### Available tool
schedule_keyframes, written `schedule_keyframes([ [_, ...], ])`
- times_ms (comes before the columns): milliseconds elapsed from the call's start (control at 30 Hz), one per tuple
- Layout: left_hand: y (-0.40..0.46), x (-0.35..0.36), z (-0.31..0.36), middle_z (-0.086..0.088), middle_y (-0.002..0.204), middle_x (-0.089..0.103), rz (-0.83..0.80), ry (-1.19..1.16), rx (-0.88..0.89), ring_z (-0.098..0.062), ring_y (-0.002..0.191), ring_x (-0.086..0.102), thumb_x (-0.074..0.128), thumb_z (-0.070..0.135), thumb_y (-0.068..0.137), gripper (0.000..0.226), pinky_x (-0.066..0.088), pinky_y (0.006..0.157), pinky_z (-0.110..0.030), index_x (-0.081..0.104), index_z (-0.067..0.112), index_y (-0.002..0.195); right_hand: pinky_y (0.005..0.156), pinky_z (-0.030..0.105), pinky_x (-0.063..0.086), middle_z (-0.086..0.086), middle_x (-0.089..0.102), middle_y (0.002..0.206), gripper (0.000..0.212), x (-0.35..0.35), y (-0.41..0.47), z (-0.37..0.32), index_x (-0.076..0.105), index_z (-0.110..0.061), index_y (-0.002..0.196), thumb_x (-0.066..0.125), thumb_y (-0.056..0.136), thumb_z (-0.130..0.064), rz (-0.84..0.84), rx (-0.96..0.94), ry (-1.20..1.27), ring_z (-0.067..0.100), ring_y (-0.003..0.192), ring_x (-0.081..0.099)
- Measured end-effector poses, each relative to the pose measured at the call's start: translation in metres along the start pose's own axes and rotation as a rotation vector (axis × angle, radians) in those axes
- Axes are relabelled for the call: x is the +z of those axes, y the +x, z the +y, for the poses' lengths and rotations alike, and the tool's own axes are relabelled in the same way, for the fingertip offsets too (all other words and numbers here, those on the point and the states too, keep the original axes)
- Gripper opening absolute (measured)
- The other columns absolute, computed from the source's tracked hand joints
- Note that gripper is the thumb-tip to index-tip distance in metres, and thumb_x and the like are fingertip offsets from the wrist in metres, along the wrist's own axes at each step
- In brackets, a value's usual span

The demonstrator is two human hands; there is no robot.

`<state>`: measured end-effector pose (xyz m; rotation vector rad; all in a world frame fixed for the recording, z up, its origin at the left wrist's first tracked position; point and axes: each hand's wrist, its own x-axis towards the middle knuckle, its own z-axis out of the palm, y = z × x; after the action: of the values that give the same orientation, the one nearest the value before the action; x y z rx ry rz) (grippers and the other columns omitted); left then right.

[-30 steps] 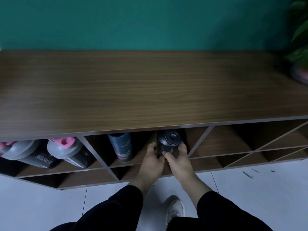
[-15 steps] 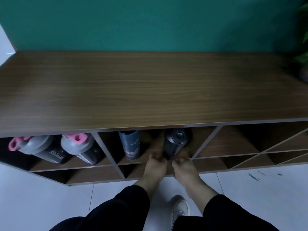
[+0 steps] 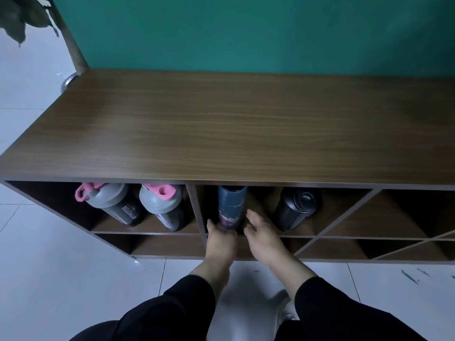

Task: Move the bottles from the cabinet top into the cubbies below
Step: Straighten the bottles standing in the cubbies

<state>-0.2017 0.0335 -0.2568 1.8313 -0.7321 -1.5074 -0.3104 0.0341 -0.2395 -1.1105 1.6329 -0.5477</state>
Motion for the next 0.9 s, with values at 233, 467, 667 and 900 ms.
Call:
schedule_keyframes([
  [233, 0.008, 0.001, 0.006, -0.012, 0.124, 0.074, -0.089, -0.142, 0.042, -0.029, 0.114, 0.07, 0.055, -0.001, 0.091, 0.067, 0.052, 0.108, -0.051, 0.036, 0.017, 0.153, 0.112, 0.036, 0.043, -0.011, 0.06, 0.131, 0.052, 0.016, 0.018, -0.002, 0.046, -0.033, 0.143, 0.04, 0.098, -0.008, -0.01, 0.044, 0.126, 0.011, 0.119, 0.056],
  [467, 0.007, 0.001, 0.008, 0.002, 0.1, 0.071, -0.135, -0.104, 0.046, -0.012, 0.079, 0.064, 0.055, 0.014, 0.093, 0.055, 0.052, 0.077, -0.028, 0.044, 0.024, 0.147, 0.116, 0.044, 0.04, -0.002, 0.055, 0.147, 0.054, 0.009, 0.032, -0.001, 0.04, -0.026, 0.15, 0.04, 0.098, -0.01, 0.02, 0.029, 0.149, 0.015, 0.13, 0.053],
  [667, 0.013, -0.004, 0.015, -0.016, 0.132, 0.067, -0.074, -0.013, 0.076, -0.035, 0.121, 0.064, 0.056, 0.012, 0.097, 0.061, 0.052, 0.099, -0.039, 0.035, 0.023, 0.153, 0.119, 0.043, 0.036, -0.001, 0.049, 0.154, 0.055, 0.011, 0.032, 0.005, 0.04, -0.021, 0.151, 0.038, 0.099, -0.005, 0.078, 0.069, 0.208, 0.014, 0.139, 0.047],
  [900, 0.014, 0.002, 0.004, -0.021, 0.124, 0.071, -0.144, 0.013, 0.105, -0.042, 0.11, 0.068, 0.05, 0.002, 0.091, 0.061, 0.054, 0.096, -0.052, 0.047, 0.026, 0.147, 0.12, 0.041, 0.035, -0.003, 0.05, 0.151, 0.054, 0.011, 0.034, 0.004, 0.037, -0.018, 0.152, 0.036, 0.101, -0.003, 0.038, 0.059, 0.22, 0.013, 0.139, 0.046],
])
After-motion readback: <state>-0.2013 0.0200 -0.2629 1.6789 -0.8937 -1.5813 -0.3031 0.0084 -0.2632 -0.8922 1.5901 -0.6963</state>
